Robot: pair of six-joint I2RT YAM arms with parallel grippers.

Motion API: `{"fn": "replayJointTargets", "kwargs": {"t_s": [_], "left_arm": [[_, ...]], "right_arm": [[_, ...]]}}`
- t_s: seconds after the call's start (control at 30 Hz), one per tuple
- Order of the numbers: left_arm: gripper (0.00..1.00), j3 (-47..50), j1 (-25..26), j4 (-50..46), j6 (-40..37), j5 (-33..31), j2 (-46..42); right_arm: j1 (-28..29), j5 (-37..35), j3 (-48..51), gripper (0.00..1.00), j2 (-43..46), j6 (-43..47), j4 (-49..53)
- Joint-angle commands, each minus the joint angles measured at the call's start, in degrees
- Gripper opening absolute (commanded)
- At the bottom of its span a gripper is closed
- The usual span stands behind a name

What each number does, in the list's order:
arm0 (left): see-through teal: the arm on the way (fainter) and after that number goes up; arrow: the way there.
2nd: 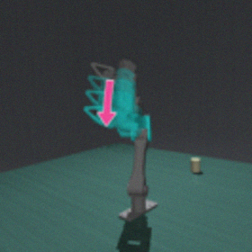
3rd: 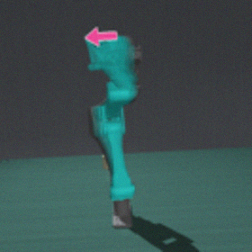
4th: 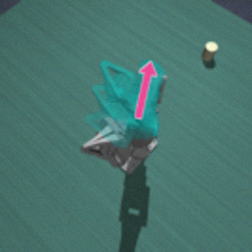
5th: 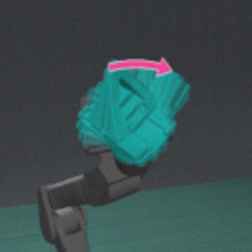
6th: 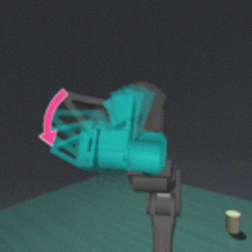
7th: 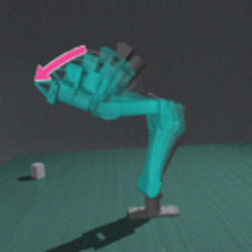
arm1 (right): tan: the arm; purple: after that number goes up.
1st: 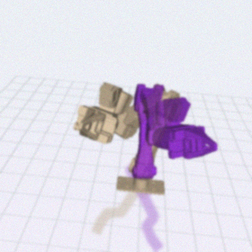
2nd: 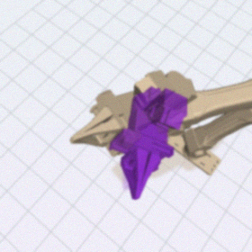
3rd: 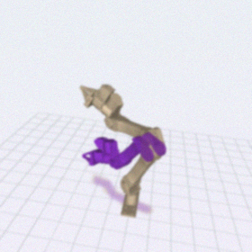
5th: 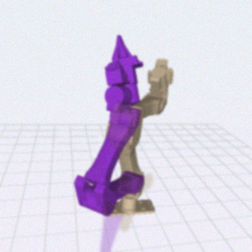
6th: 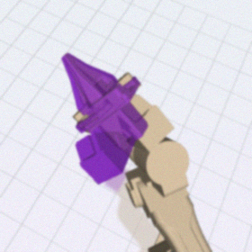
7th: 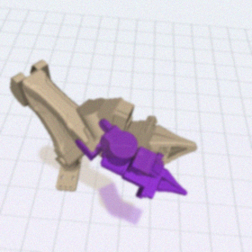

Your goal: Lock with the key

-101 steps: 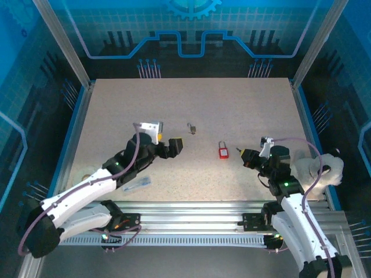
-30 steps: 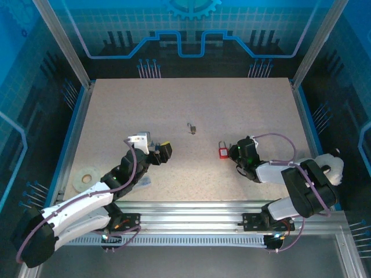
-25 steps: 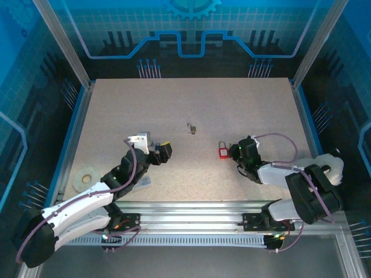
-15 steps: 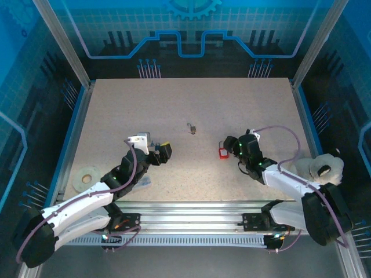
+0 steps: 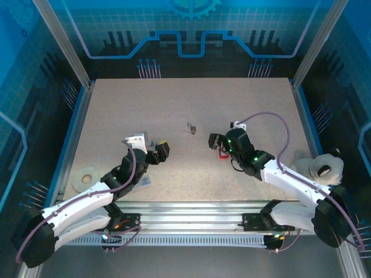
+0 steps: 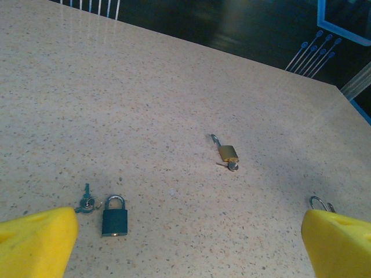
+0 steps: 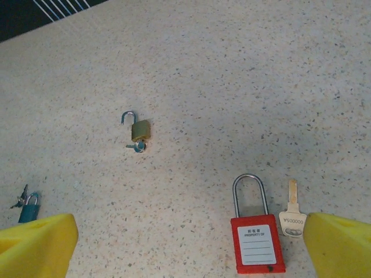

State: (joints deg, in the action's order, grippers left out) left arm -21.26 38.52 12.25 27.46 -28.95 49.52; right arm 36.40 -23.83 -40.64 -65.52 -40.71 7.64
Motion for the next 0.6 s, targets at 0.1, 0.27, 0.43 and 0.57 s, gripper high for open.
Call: {"fn": "replayJointTargets", "kwargs": {"t_s": [0.1,0.27,0.43,0.57], "left_arm": [[0.99,0.51,0.32,-0.55,2.63,-4.44,-1.22],[0.99,0.42,0.23,-0.48,2.76,-4.49,-0.63],[0.99,0.2,0.23,-0.61,2.96,-4.31,-0.39],[0.99,-0.06,0.19,-0.79,2.79,-4.51,-0.13]], "right_arm": [[4.12,-2.79,-11.47,1.0,-7.69,4.85,12.07],[5.29,-1.44,-18.92,1.0,-14.64,6.14,16.62],[5.63,1.07,-26.26,1.0,-22.08,7.73,18.8],[5.61,1.35,-32.91,1.0,-28.83,8.25,23.01]]}}
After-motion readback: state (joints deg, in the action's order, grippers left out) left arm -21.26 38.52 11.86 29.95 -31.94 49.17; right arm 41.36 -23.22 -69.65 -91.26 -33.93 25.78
